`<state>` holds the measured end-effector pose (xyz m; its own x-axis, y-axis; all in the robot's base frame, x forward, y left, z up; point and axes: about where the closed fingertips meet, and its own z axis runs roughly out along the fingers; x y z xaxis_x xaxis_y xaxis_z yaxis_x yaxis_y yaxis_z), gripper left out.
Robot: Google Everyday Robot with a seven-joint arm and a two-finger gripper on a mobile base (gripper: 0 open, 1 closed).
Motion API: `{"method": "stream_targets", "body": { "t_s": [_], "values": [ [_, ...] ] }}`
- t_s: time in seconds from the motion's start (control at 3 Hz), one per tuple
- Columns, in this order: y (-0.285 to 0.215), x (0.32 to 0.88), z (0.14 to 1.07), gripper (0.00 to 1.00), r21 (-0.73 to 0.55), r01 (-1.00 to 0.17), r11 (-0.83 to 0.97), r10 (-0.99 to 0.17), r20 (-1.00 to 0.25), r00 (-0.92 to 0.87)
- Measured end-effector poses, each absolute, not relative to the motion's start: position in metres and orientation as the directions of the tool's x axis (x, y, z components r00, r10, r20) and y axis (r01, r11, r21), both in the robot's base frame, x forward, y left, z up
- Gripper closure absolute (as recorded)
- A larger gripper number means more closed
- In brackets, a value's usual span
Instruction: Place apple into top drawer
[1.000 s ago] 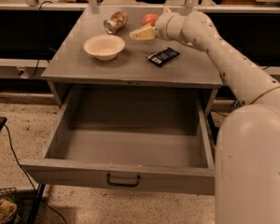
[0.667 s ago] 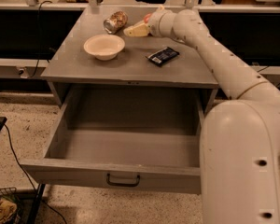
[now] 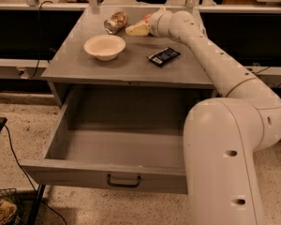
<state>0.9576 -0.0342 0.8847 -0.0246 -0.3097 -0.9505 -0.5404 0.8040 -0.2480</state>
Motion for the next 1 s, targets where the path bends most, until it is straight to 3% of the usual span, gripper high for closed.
{"method": "stream_targets", "body": {
  "t_s": [0.33,1.0],
  "values": [
    [-0.051,0.969,0.877,0.00,-0.248,-0.495,0.832,-0.316,-0.947,-0.056],
    [-0.063,0.978,0.870,0.41,-0.223,-0.489,0.843,-0.293,-0.953,-0.072]
  ]
}}
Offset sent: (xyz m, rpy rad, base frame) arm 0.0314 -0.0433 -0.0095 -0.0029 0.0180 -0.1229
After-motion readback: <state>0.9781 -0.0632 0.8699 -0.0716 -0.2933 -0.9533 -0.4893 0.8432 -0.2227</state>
